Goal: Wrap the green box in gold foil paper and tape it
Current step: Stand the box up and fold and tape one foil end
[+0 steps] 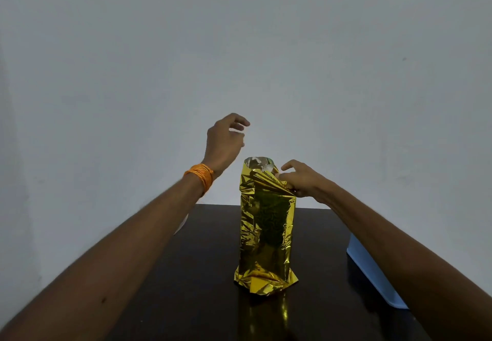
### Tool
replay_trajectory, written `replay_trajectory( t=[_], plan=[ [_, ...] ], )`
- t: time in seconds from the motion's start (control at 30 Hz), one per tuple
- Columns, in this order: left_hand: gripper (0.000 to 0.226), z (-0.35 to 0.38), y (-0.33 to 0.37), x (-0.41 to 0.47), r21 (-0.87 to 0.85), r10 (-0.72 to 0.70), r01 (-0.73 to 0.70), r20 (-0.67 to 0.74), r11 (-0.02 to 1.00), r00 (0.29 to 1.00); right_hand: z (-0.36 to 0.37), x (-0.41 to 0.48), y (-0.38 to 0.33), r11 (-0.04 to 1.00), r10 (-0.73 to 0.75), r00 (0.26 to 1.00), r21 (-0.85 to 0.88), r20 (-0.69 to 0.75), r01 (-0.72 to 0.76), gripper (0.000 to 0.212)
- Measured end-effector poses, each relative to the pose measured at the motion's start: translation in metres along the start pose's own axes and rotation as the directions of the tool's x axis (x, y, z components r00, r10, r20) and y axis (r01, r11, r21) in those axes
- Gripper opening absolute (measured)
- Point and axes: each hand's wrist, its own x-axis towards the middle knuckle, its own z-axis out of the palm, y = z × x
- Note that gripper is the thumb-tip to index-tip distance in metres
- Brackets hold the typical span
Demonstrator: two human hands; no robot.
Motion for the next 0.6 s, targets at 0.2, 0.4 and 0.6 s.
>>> replay_trajectory(
  t=[0.2, 0.4, 0.6],
  plan=[
    [0.057, -0.017, -0.019, -0.011, 0.327, 0.025, -0.269, 0.593, 0.906, 0.805, -0.01, -0.019, -0.004, 0.98, -0.127, 0.98, 0.133, -0.152, 0.147, 0.041],
    [0.017, -0.003, -0.005, -0.005, 0.401, 0.01, -0.342, 0.636, 0.85, 0.771, -0.003, -0.036, 0.003, 0.98, -0.19, 0.982, -0.053, 0.026, 0.191, 0.044],
    [0.026, -0.014, 0.01, 0.01, 0.055, 0.0, -0.021, 0.363, 0.998, 0.932, -0.007, -0.038, -0.001, 0.986, -0.169, 0.985, 0.018, 0.039, 0.169, 0.037]
  ],
)
